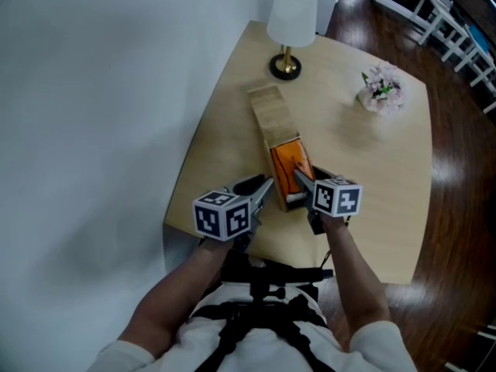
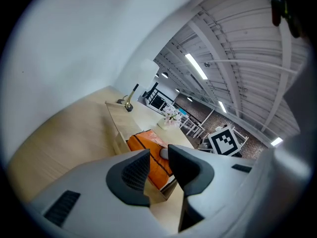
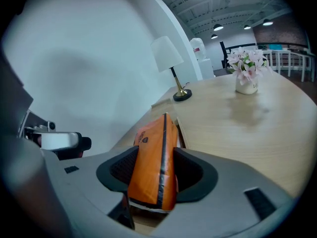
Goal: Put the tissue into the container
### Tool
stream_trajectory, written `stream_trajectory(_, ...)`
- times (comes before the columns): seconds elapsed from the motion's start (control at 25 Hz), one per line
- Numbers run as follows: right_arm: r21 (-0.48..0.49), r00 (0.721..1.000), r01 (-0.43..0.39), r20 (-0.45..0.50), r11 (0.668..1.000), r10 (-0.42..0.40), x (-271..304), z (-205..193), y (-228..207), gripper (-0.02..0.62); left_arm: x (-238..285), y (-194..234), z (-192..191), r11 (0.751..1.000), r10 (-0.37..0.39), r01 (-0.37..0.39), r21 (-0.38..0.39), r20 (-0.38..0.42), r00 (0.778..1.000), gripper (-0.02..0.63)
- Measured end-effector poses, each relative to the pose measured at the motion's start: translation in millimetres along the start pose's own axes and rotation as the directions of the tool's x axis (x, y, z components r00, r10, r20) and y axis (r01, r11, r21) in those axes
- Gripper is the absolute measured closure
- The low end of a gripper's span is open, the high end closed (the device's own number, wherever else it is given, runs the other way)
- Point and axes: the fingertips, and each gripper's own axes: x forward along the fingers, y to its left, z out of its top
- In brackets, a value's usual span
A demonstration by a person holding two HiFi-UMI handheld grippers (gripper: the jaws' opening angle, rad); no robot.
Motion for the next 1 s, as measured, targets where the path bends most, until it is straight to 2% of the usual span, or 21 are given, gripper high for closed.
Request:
stream_trajectory(0.16,-0.007,0.997,0.053,-0.052,0.999,-0.053,13.0,-12.6,-9.1,0.374,-2.2,1.2,-1.1,1.0,-0.004,0.004,-0.005,-0.005,1.0,0.502)
stream_trajectory(0.36,-0.077,0.988,0.098,-0.112,0.992,-0.106,21.5,-18.7,-11.8,0.354,-3.5,1.9,-2.6,1.0,-0.01,0.01,-0.006,-0.011,1.0,0.502)
stream_trajectory(1.0,-0.06,0.966,0.08,-0.243,0.995,-0.092,27.9,-22.9,-6.5,0.319,-5.1,-1.0,-2.1,0.999,-0.036,0.036,-0.005,-0.011,0.999,0.503)
